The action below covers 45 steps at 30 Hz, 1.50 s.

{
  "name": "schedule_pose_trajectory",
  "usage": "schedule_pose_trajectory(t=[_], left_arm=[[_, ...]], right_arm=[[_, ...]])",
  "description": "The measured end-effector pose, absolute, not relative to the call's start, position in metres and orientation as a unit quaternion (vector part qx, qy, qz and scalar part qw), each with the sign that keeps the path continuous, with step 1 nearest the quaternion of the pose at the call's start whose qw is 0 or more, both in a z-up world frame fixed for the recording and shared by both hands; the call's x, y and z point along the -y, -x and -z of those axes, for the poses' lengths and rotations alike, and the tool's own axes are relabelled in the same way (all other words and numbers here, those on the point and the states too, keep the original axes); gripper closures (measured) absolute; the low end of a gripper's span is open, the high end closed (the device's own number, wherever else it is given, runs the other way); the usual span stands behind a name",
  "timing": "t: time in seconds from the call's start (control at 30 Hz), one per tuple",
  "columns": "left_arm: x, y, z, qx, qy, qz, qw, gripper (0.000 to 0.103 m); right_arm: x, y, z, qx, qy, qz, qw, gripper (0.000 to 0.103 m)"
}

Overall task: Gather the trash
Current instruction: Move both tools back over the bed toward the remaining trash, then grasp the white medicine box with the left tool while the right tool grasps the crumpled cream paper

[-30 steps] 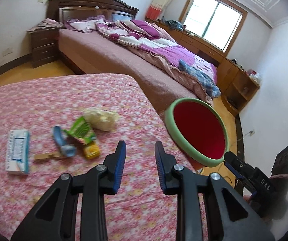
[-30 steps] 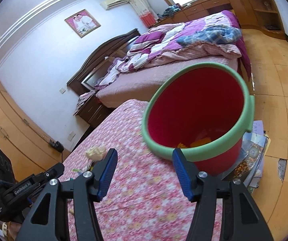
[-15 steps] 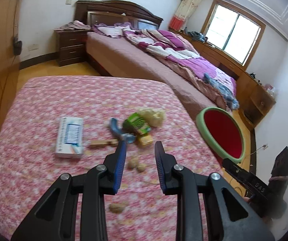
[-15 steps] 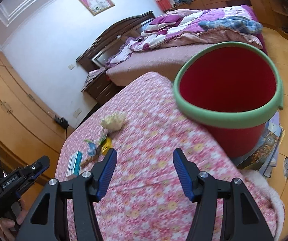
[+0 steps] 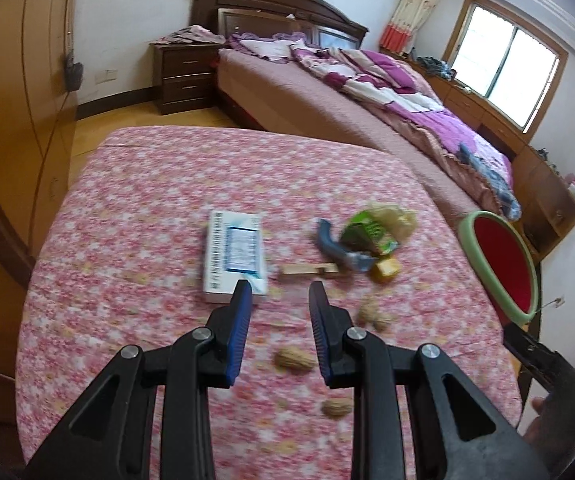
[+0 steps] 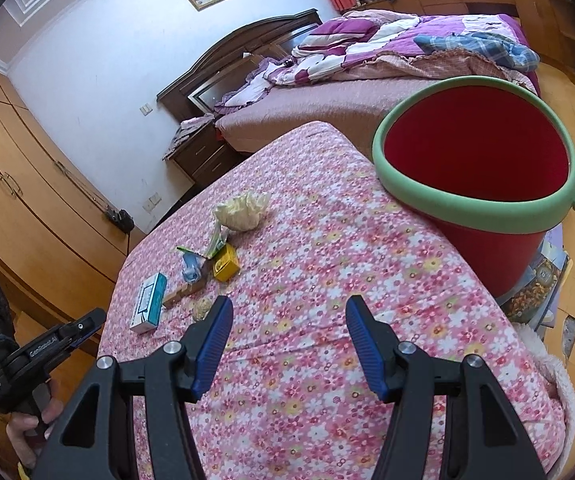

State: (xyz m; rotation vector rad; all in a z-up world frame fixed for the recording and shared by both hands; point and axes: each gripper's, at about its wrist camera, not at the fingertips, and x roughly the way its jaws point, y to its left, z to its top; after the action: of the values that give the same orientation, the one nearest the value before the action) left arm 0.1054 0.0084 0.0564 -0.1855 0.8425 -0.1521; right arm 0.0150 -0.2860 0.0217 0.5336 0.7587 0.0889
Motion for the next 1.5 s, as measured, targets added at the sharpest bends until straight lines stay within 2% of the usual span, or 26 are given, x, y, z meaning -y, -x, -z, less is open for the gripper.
schedule_pose_trajectory(t=[0.2,0.37,0.67,0.87,1.23,1.33,1.5], left_arm=[[-0.029,-0.125,-0.045,-0.42,0.095,0.045,0.902,0.067],[-0.034,-0.144,-0.03,-0.435,0.112,0.039,0.893,0.053],[-0.02,-0.167,-0.006,-0.463,0.1,0.052,0.879,0.052],[-0.009,-0.177,-0.002,-0.454,0.057,0.037,0.889,0.052],[-0.009,-0.187,-0.004,-0.445,0.053,0.035,0.893,0.052],[-0.008,-0.188,-0.006,-0.444,0.053,0.039,0.894,0.038],[-0.007,-0.203,-0.001,-0.453,0.048,0.026,0.89,0.037]], right_arm=[[0.283,-0.018,-0.018,-0.372,-0.255,-0.041,0.892,0.039],[0.286,-0.022,-0.009,-0.383,-0.257,-0.036,0.887,0.039],[0.292,-0.03,0.004,-0.396,-0.263,-0.026,0.88,0.039],[0.291,-0.035,0.011,-0.405,-0.262,-0.027,0.876,0.039],[0.289,-0.042,0.012,-0.405,-0.258,-0.029,0.877,0.039],[0.291,-0.045,0.011,-0.406,-0.258,-0.03,0.876,0.039],[0.291,-0.055,0.004,-0.404,-0.25,-0.036,0.879,0.039]])
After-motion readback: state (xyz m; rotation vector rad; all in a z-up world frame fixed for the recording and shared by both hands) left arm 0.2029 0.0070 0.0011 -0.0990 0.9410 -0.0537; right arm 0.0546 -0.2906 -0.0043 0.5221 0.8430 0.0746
